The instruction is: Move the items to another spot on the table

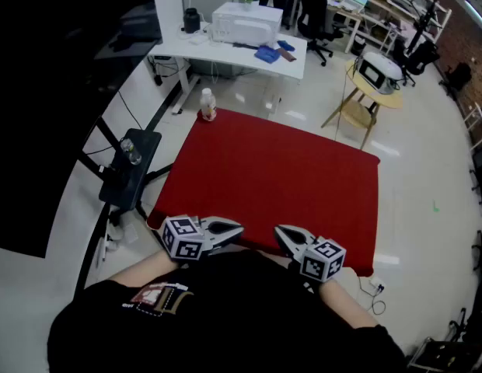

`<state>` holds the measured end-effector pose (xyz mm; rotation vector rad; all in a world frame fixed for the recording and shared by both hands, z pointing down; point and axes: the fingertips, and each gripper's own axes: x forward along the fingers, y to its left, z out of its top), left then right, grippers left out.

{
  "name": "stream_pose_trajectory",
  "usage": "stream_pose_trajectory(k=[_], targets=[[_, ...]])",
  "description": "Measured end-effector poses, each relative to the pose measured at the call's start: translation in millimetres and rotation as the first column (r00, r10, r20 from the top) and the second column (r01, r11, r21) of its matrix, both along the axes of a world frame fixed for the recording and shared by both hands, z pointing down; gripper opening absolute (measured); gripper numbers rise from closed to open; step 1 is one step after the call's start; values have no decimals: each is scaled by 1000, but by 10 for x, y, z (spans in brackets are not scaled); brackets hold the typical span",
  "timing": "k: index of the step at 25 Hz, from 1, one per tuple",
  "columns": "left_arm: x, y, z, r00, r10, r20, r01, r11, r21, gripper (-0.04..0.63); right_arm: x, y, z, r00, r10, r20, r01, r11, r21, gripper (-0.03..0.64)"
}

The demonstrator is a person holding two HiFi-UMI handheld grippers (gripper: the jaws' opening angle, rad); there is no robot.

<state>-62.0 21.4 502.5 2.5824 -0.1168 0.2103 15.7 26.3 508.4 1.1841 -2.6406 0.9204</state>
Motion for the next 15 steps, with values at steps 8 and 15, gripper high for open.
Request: stream_pose_trajectory(k=[8,15], targets=[[-487,-537,423,981,-57,184,72,995,-76,-9,-363,-444,472,985,-130,-110,113,982,-151,-5],[-1275,-1470,584,941,-174,290,197,979,-50,-9,-851,-1266,838,948,-241,-209,174,939,-296,-5]])
